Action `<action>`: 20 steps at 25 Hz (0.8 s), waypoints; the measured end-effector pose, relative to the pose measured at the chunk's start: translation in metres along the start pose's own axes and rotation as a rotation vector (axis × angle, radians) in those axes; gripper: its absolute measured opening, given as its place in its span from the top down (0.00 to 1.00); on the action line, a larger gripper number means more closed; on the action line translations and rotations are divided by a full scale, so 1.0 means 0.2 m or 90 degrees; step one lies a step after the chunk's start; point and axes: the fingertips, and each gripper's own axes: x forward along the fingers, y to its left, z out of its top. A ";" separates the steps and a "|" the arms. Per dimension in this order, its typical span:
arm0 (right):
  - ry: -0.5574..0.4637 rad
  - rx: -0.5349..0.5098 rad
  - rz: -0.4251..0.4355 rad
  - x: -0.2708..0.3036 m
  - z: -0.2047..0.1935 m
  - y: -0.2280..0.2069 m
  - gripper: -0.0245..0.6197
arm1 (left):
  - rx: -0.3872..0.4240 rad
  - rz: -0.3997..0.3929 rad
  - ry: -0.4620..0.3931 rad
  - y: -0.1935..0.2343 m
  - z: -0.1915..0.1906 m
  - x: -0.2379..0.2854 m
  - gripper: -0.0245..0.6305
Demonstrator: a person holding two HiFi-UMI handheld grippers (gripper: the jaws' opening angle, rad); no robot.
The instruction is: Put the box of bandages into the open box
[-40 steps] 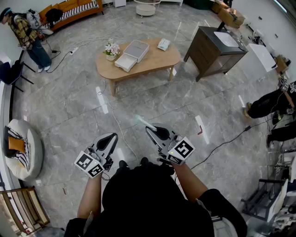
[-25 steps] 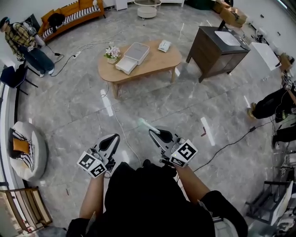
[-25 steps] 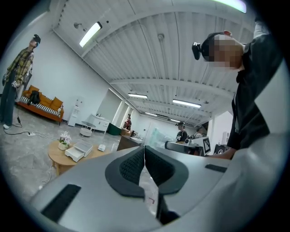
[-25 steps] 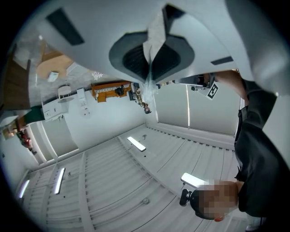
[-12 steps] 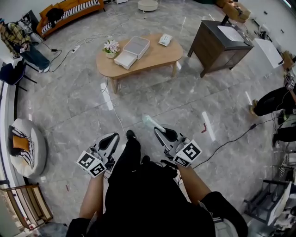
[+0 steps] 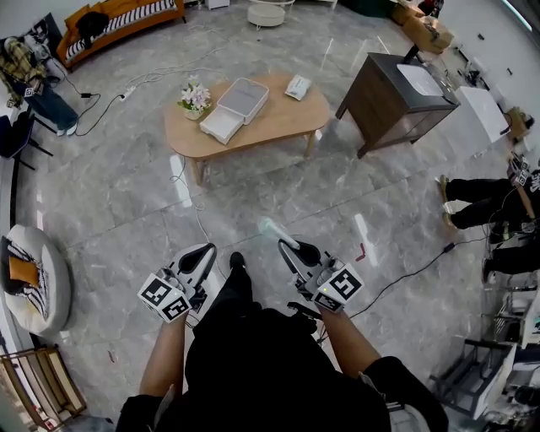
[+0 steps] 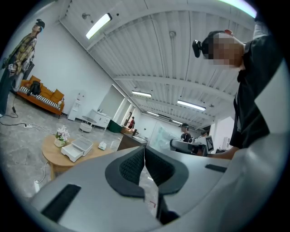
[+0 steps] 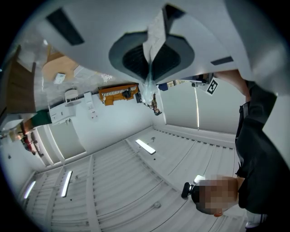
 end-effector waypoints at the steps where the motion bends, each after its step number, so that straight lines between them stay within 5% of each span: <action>1: 0.002 -0.002 0.000 0.05 0.02 -0.05 0.92 | 0.000 -0.002 -0.002 0.05 0.03 0.05 0.93; 20: 0.012 0.004 -0.005 0.79 0.23 -0.71 0.92 | 0.013 -0.035 -0.005 0.82 0.43 0.63 0.93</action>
